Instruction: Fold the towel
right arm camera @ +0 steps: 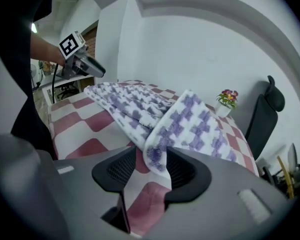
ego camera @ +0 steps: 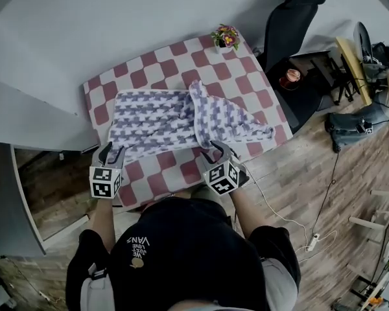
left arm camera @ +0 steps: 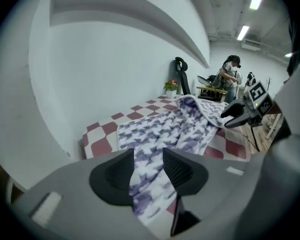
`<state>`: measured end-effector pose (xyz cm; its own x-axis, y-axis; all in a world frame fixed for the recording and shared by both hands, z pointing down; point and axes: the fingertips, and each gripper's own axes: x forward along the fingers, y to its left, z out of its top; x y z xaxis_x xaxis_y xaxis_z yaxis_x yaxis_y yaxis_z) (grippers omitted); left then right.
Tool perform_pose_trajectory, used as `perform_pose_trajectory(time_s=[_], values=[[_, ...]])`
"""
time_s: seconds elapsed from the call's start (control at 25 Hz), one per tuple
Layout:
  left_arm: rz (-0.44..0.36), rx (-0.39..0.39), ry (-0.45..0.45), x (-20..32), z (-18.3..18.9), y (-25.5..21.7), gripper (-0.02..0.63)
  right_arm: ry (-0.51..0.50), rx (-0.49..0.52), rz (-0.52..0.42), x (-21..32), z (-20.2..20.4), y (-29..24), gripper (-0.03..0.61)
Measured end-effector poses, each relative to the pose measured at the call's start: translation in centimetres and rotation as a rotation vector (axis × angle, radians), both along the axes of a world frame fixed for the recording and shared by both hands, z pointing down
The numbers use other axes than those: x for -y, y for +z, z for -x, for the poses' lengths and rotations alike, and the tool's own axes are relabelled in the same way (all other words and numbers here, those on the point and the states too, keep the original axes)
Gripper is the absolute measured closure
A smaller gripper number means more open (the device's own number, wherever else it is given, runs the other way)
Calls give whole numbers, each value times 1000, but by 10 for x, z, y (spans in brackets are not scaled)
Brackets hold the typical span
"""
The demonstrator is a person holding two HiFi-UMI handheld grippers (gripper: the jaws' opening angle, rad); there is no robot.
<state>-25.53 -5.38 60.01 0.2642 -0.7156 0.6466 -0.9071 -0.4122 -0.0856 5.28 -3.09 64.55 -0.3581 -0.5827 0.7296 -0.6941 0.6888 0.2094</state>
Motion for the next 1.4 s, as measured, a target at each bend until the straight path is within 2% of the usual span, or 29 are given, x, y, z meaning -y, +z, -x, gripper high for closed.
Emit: perform_pose_trajectory(time_s=[0.16, 0.28, 0.4, 0.52, 0.68, 1.0, 1.24, 1.4], values=[[-21, -34, 48, 10, -41, 2, 459, -29, -45, 20, 5, 1, 17, 397], [-33, -51, 82, 17, -67, 2, 459, -42, -82, 30, 8, -4, 26, 444], [-36, -68, 104, 20, -86, 5, 459, -42, -49, 29, 12, -9, 18, 522], [-33, -73, 114, 21, -99, 7, 459, -55, 7, 21, 19, -13, -6, 528], [-22, -73, 115, 26, -112, 13, 459, -44, 48, -59, 50, -36, -55, 529], [-19, -66, 73, 33, -123, 17, 459, 157, 51, -217, 149, -135, -118, 531], [-21, -51, 12, 35, -126, 17, 459, 312, 45, -214, 221, -205, -102, 532], [-2, -37, -30, 30, -124, 19, 459, 372, 39, -176, 261, -235, -78, 532]])
